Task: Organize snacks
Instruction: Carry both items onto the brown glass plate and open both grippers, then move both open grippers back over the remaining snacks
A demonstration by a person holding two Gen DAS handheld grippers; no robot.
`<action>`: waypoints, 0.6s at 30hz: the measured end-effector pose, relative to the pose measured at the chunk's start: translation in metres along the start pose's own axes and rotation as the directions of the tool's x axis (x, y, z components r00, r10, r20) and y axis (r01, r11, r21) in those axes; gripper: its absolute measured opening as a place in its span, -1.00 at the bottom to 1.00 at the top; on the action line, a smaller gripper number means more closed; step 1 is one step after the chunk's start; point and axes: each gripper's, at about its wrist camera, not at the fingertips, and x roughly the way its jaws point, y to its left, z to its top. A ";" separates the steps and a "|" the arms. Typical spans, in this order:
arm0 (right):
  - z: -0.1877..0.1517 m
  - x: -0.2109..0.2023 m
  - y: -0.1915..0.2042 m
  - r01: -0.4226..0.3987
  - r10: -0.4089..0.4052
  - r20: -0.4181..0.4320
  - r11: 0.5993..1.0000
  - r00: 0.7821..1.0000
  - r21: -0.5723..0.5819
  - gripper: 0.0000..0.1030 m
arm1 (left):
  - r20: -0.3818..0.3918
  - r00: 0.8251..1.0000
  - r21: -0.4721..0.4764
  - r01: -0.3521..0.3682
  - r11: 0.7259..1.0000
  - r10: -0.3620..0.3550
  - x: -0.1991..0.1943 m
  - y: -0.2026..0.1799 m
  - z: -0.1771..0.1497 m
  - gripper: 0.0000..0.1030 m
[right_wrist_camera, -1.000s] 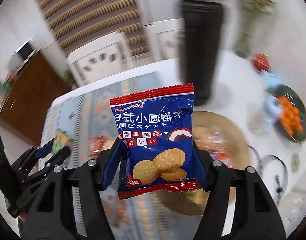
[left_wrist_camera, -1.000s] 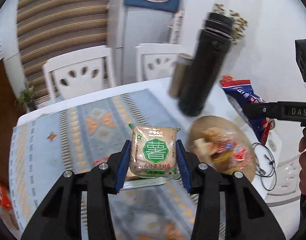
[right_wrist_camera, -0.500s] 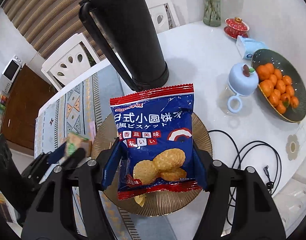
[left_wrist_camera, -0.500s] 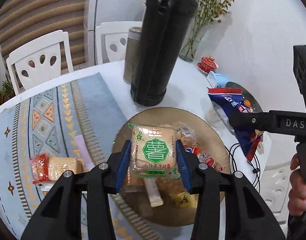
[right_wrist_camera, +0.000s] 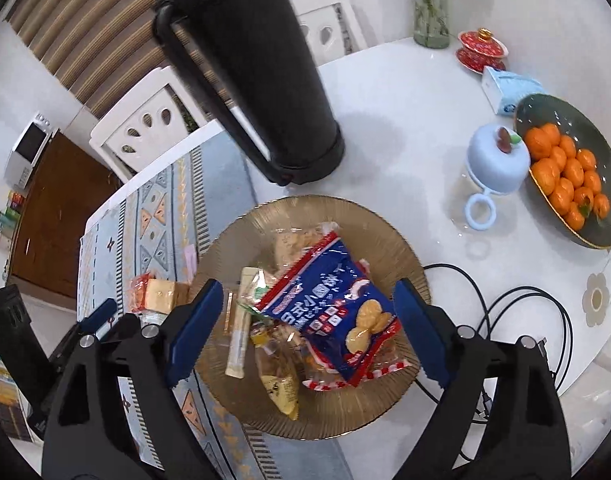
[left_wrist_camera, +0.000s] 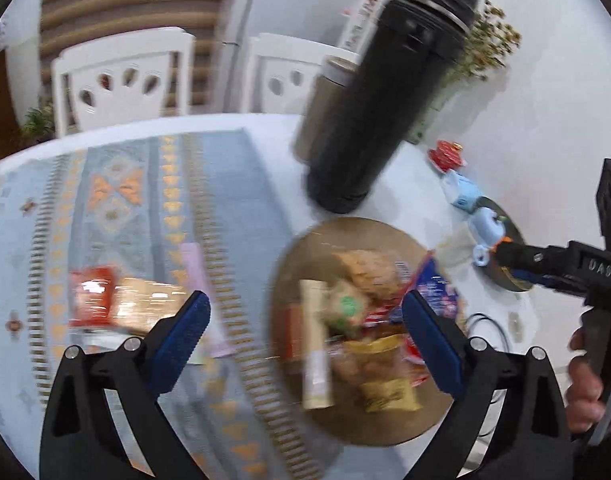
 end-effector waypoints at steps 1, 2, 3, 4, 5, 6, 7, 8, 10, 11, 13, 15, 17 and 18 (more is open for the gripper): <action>0.000 -0.001 0.006 -0.002 0.002 0.002 1.000 1.000 -0.013 0.70 | 0.025 0.999 0.003 -0.045 0.999 0.045 -0.009 0.011 0.001 0.83; 0.000 -0.002 0.011 -0.003 0.003 0.007 1.000 1.000 -0.028 0.72 | 0.044 0.996 -0.006 -0.083 0.997 0.083 -0.019 0.024 0.002 0.83; 0.000 -0.004 0.020 -0.003 0.004 0.018 0.999 1.000 -0.049 0.76 | 0.057 0.992 -0.045 -0.114 0.992 0.116 -0.032 0.048 0.006 0.83; -0.001 -0.007 0.029 -0.012 0.015 0.033 0.997 0.999 -0.073 0.79 | 0.064 0.989 -0.080 -0.131 0.988 0.136 -0.042 0.065 0.009 0.83; -0.002 -0.009 0.039 -0.021 0.025 0.046 0.995 0.999 -0.097 0.83 | 0.081 0.984 -0.125 -0.150 0.981 0.160 -0.054 0.087 0.012 0.83; -0.002 -0.009 0.046 -0.025 0.031 0.054 0.993 0.998 -0.114 0.84 | 0.096 0.979 -0.157 -0.166 0.974 0.182 -0.066 0.104 0.014 0.83; -0.003 -0.010 0.057 -0.030 0.038 0.061 0.990 0.997 -0.139 0.84 | 0.105 0.973 -0.172 -0.186 0.967 0.206 -0.076 0.116 0.015 0.83; -0.004 -0.009 0.070 -0.035 0.045 0.061 0.986 0.997 -0.165 0.84 | 0.120 0.957 -0.189 -0.238 0.953 0.263 -0.091 0.134 0.015 0.83; -0.005 -0.006 0.091 -0.048 0.061 0.056 0.976 0.997 -0.210 0.84 | 0.123 0.933 -0.217 -0.306 0.927 0.337 -0.110 0.160 0.012 0.83; -0.006 -0.004 0.104 -0.054 0.069 0.056 0.970 0.996 -0.237 0.84 | 0.114 0.930 -0.238 -0.317 0.918 0.350 -0.118 0.175 0.009 0.83; -0.009 0.002 0.124 -0.059 0.075 0.049 0.960 0.996 -0.275 0.84 | 0.102 0.927 -0.273 -0.323 0.906 0.361 -0.128 0.197 0.003 0.83; -0.014 0.013 0.145 -0.064 0.076 0.025 0.949 0.997 -0.309 0.84 | 0.092 0.933 -0.305 -0.307 0.902 0.348 -0.132 0.214 -0.003 0.83; -0.017 0.023 0.165 -0.063 0.068 0.004 0.939 0.998 -0.339 0.84 | 0.081 0.942 -0.311 -0.288 0.906 0.327 -0.129 0.224 -0.007 0.83; -0.018 0.027 0.175 -0.059 0.062 -0.003 0.932 0.998 -0.359 0.84 | 0.074 0.944 -0.304 -0.285 0.909 0.321 -0.127 0.227 -0.008 0.83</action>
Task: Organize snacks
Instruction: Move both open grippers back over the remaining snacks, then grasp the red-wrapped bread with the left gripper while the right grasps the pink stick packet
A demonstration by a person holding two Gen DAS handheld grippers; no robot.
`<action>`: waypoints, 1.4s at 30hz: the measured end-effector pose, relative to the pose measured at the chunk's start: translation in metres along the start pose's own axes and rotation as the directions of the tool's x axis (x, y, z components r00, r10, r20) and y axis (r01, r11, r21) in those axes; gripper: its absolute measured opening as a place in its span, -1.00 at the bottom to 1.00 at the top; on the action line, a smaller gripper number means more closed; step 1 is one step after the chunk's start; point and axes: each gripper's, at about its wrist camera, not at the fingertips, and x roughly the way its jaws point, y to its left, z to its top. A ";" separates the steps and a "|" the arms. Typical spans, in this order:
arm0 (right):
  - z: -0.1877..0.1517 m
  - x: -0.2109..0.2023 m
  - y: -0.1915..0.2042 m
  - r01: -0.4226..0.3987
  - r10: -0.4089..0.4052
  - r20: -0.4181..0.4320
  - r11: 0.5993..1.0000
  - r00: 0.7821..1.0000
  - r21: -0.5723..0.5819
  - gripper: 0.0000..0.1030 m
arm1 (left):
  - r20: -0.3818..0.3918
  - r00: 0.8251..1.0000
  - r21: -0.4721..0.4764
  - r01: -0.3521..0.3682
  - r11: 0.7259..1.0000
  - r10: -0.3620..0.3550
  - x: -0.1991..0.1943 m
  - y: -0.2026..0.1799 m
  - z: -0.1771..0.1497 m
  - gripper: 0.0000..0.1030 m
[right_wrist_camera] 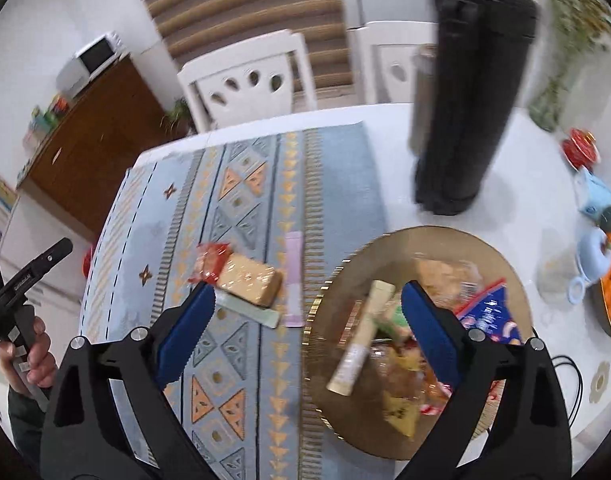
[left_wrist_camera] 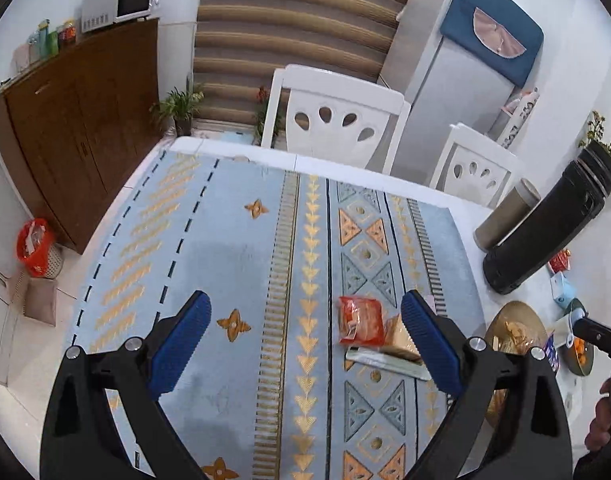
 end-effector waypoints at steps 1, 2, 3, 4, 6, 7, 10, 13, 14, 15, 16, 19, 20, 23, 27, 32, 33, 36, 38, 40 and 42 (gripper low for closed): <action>0.001 0.003 0.007 0.006 -0.006 -0.006 1.000 1.000 -0.019 0.84 | -0.010 1.000 0.008 0.007 1.000 -0.007 0.005 0.001 -0.001 0.83; 0.003 0.009 0.017 0.023 -0.024 -0.014 0.999 1.000 -0.049 0.84 | -0.027 0.999 0.017 0.025 1.000 -0.024 0.012 0.001 0.000 0.83; 0.003 0.012 0.023 0.037 -0.038 -0.020 0.997 0.999 -0.067 0.84 | -0.038 0.999 0.023 0.040 0.999 -0.039 0.016 0.001 -0.001 0.83; 0.004 0.017 0.029 0.051 -0.054 -0.027 0.995 0.998 -0.087 0.84 | -0.047 0.997 0.029 0.054 0.998 -0.053 0.022 -0.003 -0.003 0.83; 0.005 0.026 0.041 0.070 -0.076 -0.044 0.990 0.996 -0.120 0.83 | -0.075 0.993 0.047 0.092 0.995 -0.088 0.035 -0.009 -0.004 0.83; 0.006 0.030 0.046 0.075 -0.083 -0.054 0.988 0.995 -0.135 0.82 | -0.090 0.990 0.051 0.115 0.992 -0.110 0.042 -0.013 -0.005 0.83; 0.007 0.046 0.065 0.108 -0.127 -0.076 0.972 0.989 -0.210 0.60 | -0.129 0.975 0.030 0.188 0.982 -0.183 0.056 -0.021 -0.009 0.83; 0.009 0.061 0.072 0.110 -0.138 -0.098 0.961 0.986 -0.253 0.50 | -0.157 0.960 -0.006 0.233 0.972 -0.231 0.072 -0.029 -0.009 0.83; 0.009 0.065 0.073 0.108 -0.140 -0.107 0.959 0.984 -0.264 0.46 | -0.168 0.956 -0.015 0.243 0.970 -0.242 0.077 -0.031 -0.010 0.83; 0.010 0.073 0.074 0.112 -0.150 -0.119 0.955 0.981 -0.276 0.46 | -0.181 0.952 -0.016 0.247 0.969 -0.246 0.083 -0.034 -0.011 0.83; 0.011 0.081 0.073 0.118 -0.160 -0.135 0.954 0.978 -0.275 0.46 | -0.192 0.950 -0.011 0.249 0.969 -0.246 0.089 -0.036 -0.013 0.83; 0.011 0.106 0.067 0.089 -0.137 -0.220 0.973 0.966 -0.213 0.32 | -0.235 0.938 -0.014 0.258 0.966 -0.254 0.106 -0.038 -0.021 0.82; 0.011 0.120 0.063 0.100 -0.148 -0.254 0.977 0.956 -0.190 0.10 | -0.255 0.933 -0.023 0.256 0.967 -0.253 0.115 -0.038 -0.025 0.81; 0.017 0.155 0.046 0.139 -0.165 -0.331 0.985 0.929 -0.099 -0.45 | -0.309 0.922 -0.049 0.230 0.972 -0.234 0.138 -0.038 -0.039 0.54; 0.028 0.194 0.034 0.126 -0.124 -0.391 0.992 0.912 -0.020 -0.42 | -0.284 0.930 -0.170 0.191 0.967 -0.234 0.154 -0.028 -0.050 0.29; 0.030 0.226 0.027 0.177 -0.147 -0.435 0.984 0.888 0.030 -0.24 | -0.329 0.918 -0.150 0.179 0.972 -0.220 0.183 -0.037 -0.044 0.32; 0.031 0.230 0.025 0.183 -0.149 -0.447 0.983 0.882 0.035 -0.25 | -0.341 0.914 -0.147 0.178 0.973 -0.219 0.190 -0.039 -0.042 0.32; 0.030 0.236 0.023 0.177 -0.137 -0.467 0.983 0.873 0.042 -0.24 | -0.379 0.910 -0.096 0.140 0.985 -0.166 0.203 -0.050 -0.040 0.32; 0.029 0.240 0.024 0.170 -0.134 -0.479 0.985 0.868 0.033 -0.23 | -0.399 0.901 -0.095 0.144 0.985 -0.171 0.208 -0.050 -0.041 0.32; 0.028 0.245 0.022 0.163 -0.123 -0.489 0.986 0.864 0.040 -0.24 | -0.417 0.893 -0.094 0.144 0.985 -0.170 0.214 -0.052 -0.043 0.30; 0.028 0.250 0.020 0.157 -0.105 -0.498 0.986 0.860 0.063 -0.24 | -0.429 0.888 -0.090 0.142 0.986 -0.167 0.218 -0.053 -0.046 0.29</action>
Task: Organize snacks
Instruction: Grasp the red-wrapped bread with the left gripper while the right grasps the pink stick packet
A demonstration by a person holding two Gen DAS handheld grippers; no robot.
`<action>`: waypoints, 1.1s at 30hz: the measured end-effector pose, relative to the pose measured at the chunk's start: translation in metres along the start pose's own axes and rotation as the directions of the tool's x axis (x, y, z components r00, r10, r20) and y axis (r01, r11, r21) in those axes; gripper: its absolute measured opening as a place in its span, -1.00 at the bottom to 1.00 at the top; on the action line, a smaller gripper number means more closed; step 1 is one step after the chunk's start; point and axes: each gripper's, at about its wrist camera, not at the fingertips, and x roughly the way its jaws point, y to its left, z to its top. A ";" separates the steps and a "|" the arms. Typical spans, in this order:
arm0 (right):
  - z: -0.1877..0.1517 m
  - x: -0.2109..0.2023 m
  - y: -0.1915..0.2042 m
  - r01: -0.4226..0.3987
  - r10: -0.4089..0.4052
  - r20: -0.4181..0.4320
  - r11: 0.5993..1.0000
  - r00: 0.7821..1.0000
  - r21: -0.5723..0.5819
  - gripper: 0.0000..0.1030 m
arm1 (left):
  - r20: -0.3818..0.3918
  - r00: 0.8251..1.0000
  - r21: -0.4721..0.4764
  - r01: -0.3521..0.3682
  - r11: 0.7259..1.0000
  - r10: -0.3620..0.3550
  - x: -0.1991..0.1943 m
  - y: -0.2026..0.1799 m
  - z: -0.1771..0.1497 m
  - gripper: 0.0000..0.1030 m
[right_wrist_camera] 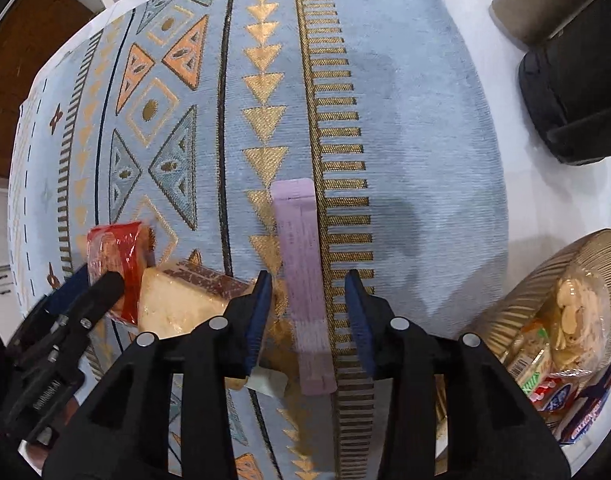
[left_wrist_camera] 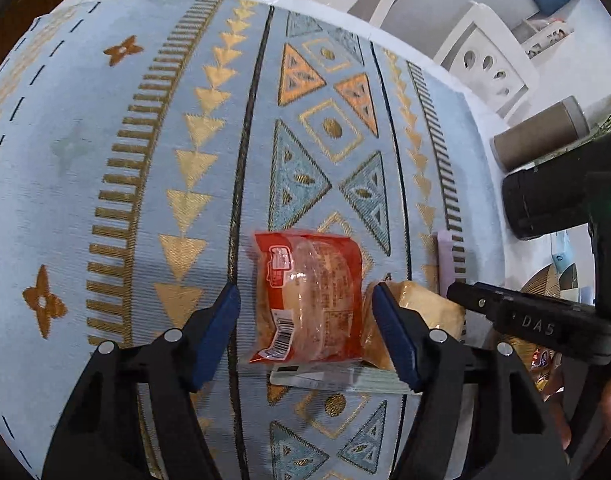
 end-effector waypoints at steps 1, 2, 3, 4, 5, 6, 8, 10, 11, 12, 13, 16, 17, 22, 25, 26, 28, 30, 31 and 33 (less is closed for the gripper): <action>0.001 0.003 -0.001 -0.005 0.005 -0.006 1.000 1.000 0.007 -0.24 | -0.009 1.000 0.000 -0.002 1.000 0.002 0.003 0.000 0.001 0.29; 0.005 0.006 -0.002 -0.007 0.007 -0.010 1.000 1.000 0.012 -0.24 | -0.012 1.000 0.008 -0.009 1.000 0.009 0.006 -0.001 0.001 0.29; 0.007 0.009 -0.004 -0.016 0.016 -0.015 1.000 1.000 0.020 -0.24 | -0.006 1.000 0.018 -0.015 1.000 0.015 0.005 -0.001 0.000 0.29; 0.010 0.013 -0.004 -0.023 0.024 -0.023 0.999 0.999 0.025 -0.24 | -0.009 1.000 0.025 -0.020 0.999 0.021 0.006 -0.003 0.001 0.29; 0.011 0.018 -0.005 -0.032 0.033 -0.030 0.999 0.999 0.033 -0.24 | -0.006 0.999 0.036 -0.031 0.999 0.031 0.006 -0.005 0.001 0.29; 0.010 0.018 -0.005 -0.031 0.032 -0.025 0.999 0.999 0.036 -0.22 | -0.002 0.999 0.046 -0.042 0.998 0.043 0.006 -0.006 0.001 0.27; 0.011 0.018 -0.002 -0.001 0.001 -0.017 0.999 1.000 0.033 -0.35 | 0.010 0.996 0.077 -0.092 0.993 0.092 0.006 -0.011 -0.001 0.14; 0.013 0.017 0.000 0.046 -0.046 -0.002 0.998 0.999 0.030 -0.58 | 0.020 0.996 0.091 -0.094 0.991 0.092 0.004 -0.012 -0.002 -0.11; 0.012 0.017 -0.001 0.038 -0.039 0.007 0.999 0.999 0.037 -0.59 | 0.020 0.996 0.085 -0.085 0.993 0.084 0.003 -0.010 -0.002 -0.12; 0.010 0.017 -0.002 0.032 -0.032 0.010 0.998 0.999 0.045 -0.61 | 0.021 0.997 0.081 -0.081 0.993 0.079 0.001 -0.008 -0.002 -0.14; 0.010 0.017 -0.004 0.021 -0.022 0.016 0.998 1.000 0.056 -0.61 | 0.024 0.997 0.080 -0.076 0.994 0.074 0.000 -0.006 -0.002 -0.20; 0.010 0.010 -0.022 -0.023 0.019 0.047 0.995 0.999 0.102 -0.62 | 0.048 0.997 0.075 -0.063 0.995 0.060 -0.013 0.003 -0.002 -0.33; 0.010 0.004 -0.026 -0.042 0.035 0.065 0.993 0.997 0.113 -0.62 | 0.057 0.997 0.071 -0.062 0.996 0.058 -0.019 0.007 -0.001 -0.33; -0.002 -0.026 -0.030 -0.065 0.050 0.133 0.992 0.990 0.108 -0.62 | 0.096 0.994 0.031 -0.049 0.998 0.046 -0.042 0.025 -0.003 -0.35; -0.020 -0.049 -0.023 -0.091 0.077 0.163 0.992 0.984 0.082 -0.62 | 0.114 0.993 0.015 -0.023 1.000 0.022 -0.061 0.035 -0.011 -0.36; -0.031 -0.059 -0.019 -0.103 0.092 0.173 0.993 0.981 0.060 -0.62 | 0.121 0.992 0.016 -0.025 1.000 0.023 -0.067 0.037 -0.016 -0.36; -0.043 -0.075 -0.012 -0.120 0.115 0.175 0.993 0.978 0.020 -0.62 | 0.135 0.991 0.020 -0.024 1.000 0.021 -0.082 0.040 -0.029 -0.36; -0.069 -0.085 0.003 -0.130 0.135 0.167 0.991 0.977 -0.038 -0.62 | 0.150 0.989 0.020 -0.017 1.000 0.014 -0.094 0.043 -0.044 -0.36; -0.078 -0.086 0.008 -0.128 0.136 0.158 0.990 0.978 -0.061 -0.62 | 0.155 0.988 0.021 -0.021 1.000 0.018 -0.099 0.044 -0.050 -0.36; -0.107 -0.077 0.023 -0.133 0.148 0.126 0.984 0.981 -0.116 -0.61 | 0.162 0.986 0.017 -0.030 0.999 0.027 -0.106 0.047 -0.065 -0.36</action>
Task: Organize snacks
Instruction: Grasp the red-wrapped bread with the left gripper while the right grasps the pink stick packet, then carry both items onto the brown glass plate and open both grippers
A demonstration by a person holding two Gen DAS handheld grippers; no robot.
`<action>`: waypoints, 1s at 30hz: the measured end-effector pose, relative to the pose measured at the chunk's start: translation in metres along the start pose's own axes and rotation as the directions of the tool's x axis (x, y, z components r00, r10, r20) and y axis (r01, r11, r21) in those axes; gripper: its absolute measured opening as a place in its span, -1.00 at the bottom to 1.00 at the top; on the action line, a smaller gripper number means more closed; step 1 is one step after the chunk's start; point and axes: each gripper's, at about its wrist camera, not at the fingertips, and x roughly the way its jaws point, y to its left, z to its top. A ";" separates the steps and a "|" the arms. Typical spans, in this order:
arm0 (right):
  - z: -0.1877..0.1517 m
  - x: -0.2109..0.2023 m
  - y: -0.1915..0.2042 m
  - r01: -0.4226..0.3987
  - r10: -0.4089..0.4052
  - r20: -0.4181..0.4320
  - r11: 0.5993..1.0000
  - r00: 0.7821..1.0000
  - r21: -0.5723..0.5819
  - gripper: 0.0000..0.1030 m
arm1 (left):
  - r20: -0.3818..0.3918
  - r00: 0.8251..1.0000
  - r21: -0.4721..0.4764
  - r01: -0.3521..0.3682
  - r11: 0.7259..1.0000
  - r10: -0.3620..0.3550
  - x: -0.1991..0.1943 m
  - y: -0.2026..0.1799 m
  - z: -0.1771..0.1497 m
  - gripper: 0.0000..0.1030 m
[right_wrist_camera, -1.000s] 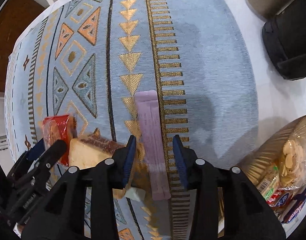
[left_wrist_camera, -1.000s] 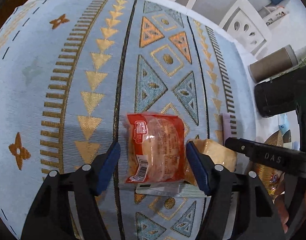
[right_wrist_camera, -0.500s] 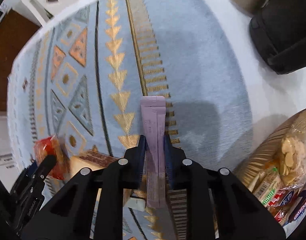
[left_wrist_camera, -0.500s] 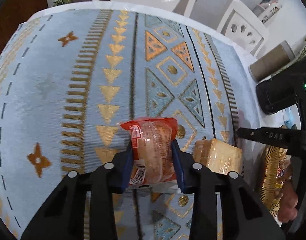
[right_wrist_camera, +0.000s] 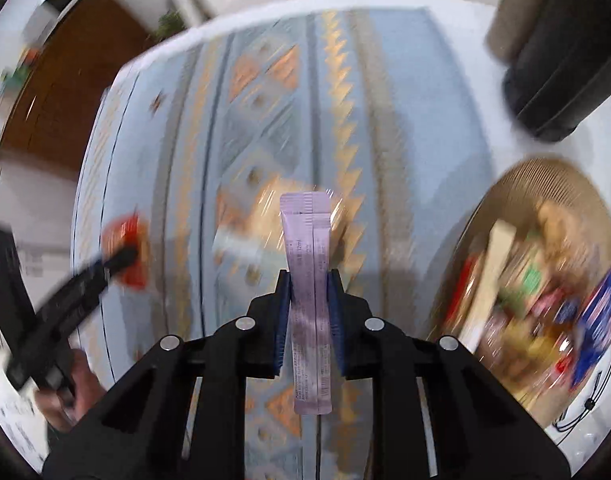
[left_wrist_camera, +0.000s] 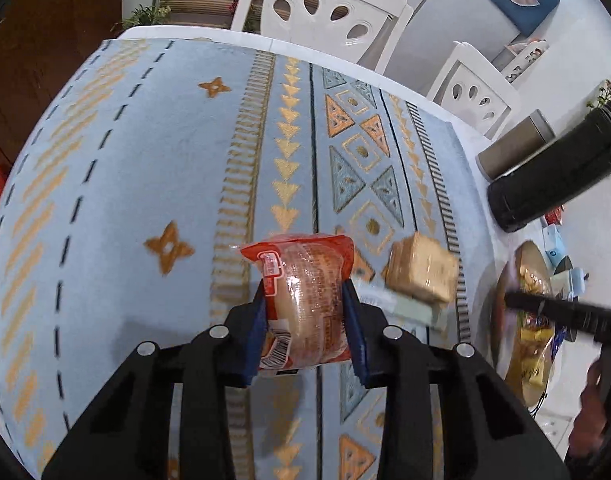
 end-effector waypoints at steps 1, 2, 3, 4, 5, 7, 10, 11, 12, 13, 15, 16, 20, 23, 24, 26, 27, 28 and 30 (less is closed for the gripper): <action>-0.009 0.004 0.006 -0.008 0.007 -0.004 1.000 1.000 -0.021 -0.61 | 0.000 1.000 -0.002 0.002 1.000 -0.002 -0.002 0.002 -0.004 -0.36; -0.023 0.015 0.013 -0.004 0.003 -0.015 0.998 1.000 -0.057 -0.61 | -0.002 1.000 0.000 0.003 1.000 -0.003 -0.004 0.003 -0.011 -0.36; -0.032 0.027 0.019 0.017 -0.019 -0.033 0.997 0.999 -0.078 -0.60 | -0.003 1.000 0.004 -0.002 1.000 0.002 -0.005 0.004 -0.016 -0.36; -0.040 0.038 0.022 0.026 -0.030 -0.046 0.996 0.999 -0.090 -0.60 | -0.007 1.000 0.010 -0.009 1.000 0.010 -0.004 0.004 -0.021 -0.36; -0.052 0.052 0.025 0.031 -0.038 -0.061 0.994 0.997 -0.109 -0.60 | -0.014 1.000 0.016 -0.016 1.000 0.017 -0.004 0.004 -0.025 -0.36; -0.064 0.069 0.029 0.064 -0.074 -0.077 0.990 0.994 -0.127 -0.60 | -0.024 0.999 0.023 -0.024 0.999 0.024 -0.003 0.005 -0.035 -0.36; -0.075 0.078 0.034 0.126 -0.136 -0.058 0.981 0.989 -0.146 -0.59 | -0.025 0.999 0.026 -0.022 0.999 0.023 -0.006 0.005 -0.042 -0.36; -0.079 0.080 0.034 0.137 -0.145 -0.044 0.980 0.988 -0.147 -0.59 | -0.024 0.999 0.036 -0.031 0.999 0.031 -0.008 0.004 -0.044 -0.36; -0.081 0.081 0.036 0.141 -0.149 -0.040 0.979 0.988 -0.147 -0.59 | -0.024 0.999 0.043 -0.036 0.998 0.037 -0.009 0.004 -0.047 -0.36; -0.084 0.083 0.035 0.148 -0.155 -0.035 0.978 0.987 -0.149 -0.59 | -0.026 0.999 0.050 -0.040 0.998 0.042 -0.010 0.003 -0.049 -0.36; -0.090 0.086 0.038 0.158 -0.163 -0.026 0.976 0.986 -0.153 -0.57 | -0.026 0.998 0.057 -0.048 0.997 0.049 -0.012 0.002 -0.051 -0.36; -0.092 0.086 0.038 0.158 -0.163 -0.021 0.976 0.986 -0.151 -0.56 | -0.026 0.998 0.060 -0.050 0.997 0.051 -0.013 0.002 -0.052 -0.36; -0.099 0.087 0.039 0.156 -0.158 -0.002 0.977 0.987 -0.144 -0.14 | -0.025 0.998 0.069 -0.055 0.996 0.056 -0.015 0.002 -0.054 -0.36; -0.110 0.094 0.041 0.157 -0.161 -0.014 0.978 0.987 -0.136 -0.09 | -0.022 0.998 0.074 -0.053 0.996 0.055 -0.018 0.002 -0.056 -0.36; -0.117 0.092 0.036 0.166 -0.168 0.001 0.975 0.986 -0.146 -0.12 | -0.019 0.998 0.075 -0.052 0.996 0.054 -0.020 0.001 -0.056 -0.36; -0.124 0.092 0.042 0.191 -0.189 0.028 0.963 0.982 -0.189 -0.33 | -0.012 0.999 0.072 -0.049 0.996 0.050 -0.023 -0.001 -0.057 -0.36; -0.127 0.090 0.043 0.179 -0.177 0.025 0.967 0.984 -0.182 -0.63 | -0.008 0.999 0.073 -0.048 0.996 0.049 -0.024 -0.002 -0.056 -0.36; -0.128 0.089 0.044 0.181 -0.181 0.021 0.968 0.983 -0.174 -0.63 | -0.004 0.999 0.075 -0.047 0.996 0.048 -0.025 -0.003 -0.056 -0.36; -0.130 0.084 0.045 0.201 -0.198 0.037 0.965 0.979 -0.170 -0.64 | 0.006 0.999 0.077 -0.045 0.996 0.044 -0.029 -0.007 -0.055 -0.36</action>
